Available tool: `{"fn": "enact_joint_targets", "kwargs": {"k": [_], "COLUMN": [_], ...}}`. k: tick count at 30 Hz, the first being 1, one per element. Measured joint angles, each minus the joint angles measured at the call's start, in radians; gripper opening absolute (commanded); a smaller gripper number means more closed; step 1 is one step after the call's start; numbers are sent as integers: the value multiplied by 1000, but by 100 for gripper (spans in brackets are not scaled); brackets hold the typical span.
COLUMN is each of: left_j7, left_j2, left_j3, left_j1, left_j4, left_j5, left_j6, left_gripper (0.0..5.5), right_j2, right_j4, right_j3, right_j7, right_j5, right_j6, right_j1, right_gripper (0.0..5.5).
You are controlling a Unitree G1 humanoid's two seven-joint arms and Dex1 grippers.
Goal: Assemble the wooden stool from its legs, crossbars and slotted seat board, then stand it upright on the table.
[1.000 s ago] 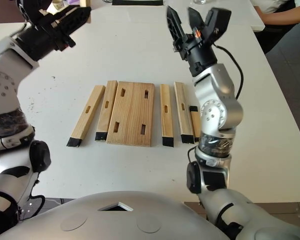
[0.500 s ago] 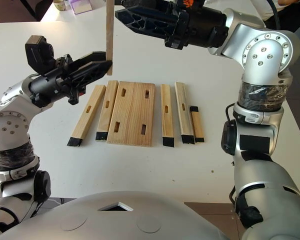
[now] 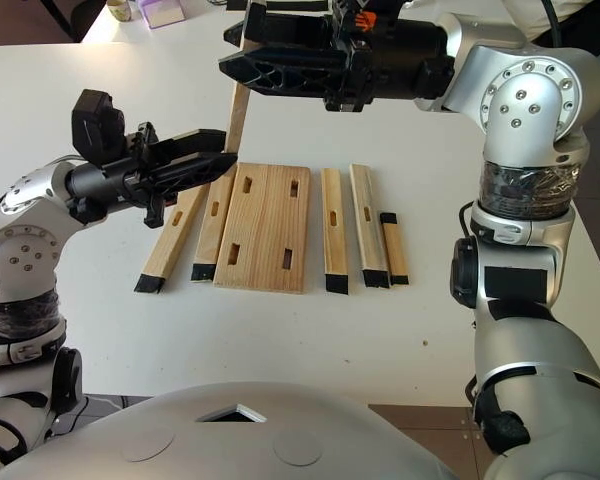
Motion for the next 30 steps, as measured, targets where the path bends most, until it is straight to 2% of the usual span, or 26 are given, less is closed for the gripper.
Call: {"fn": "enact_joint_targets", "kwargs": {"k": [6, 12, 13, 17, 20, 25, 28, 30], "left_j7": [-4, -11, -7, 36, 59, 132, 358, 506], "left_j2": [17, 39, 40, 39, 36, 24, -96, -193], "left_j3": [-14, -38, -44, -49, -63, -54, 19, 49], "left_j1": [13, 33, 33, 31, 33, 80, 77, 74], "left_j4": [-11, -19, -17, 17, 26, 112, 167, 183], "left_j5": [0, 25, 43, 62, 93, 198, 244, 262], "left_j6": [-10, -45, -55, -58, -71, -137, -203, -233], "left_gripper": [130, 130, 167, 234, 236, 236, 236, 236], "right_j2": [-9, -28, -33, -59, -77, -179, -252, -272], "right_j4": [-16, -32, -33, -46, -65, 67, 238, 287], "right_j3": [1, 11, 12, 13, 22, 95, 157, 166], "right_j7": [2, 9, 11, 3, 0, 64, 113, 149], "right_j5": [-2, -2, -6, -54, -151, -447, -639, -681], "right_j6": [0, 9, 8, -34, -154, -526, -791, -874], "right_j1": [26, 45, 51, 88, 147, 247, 341, 398], "right_gripper": [131, 130, 130, 130, 130, 130, 130, 130]}}
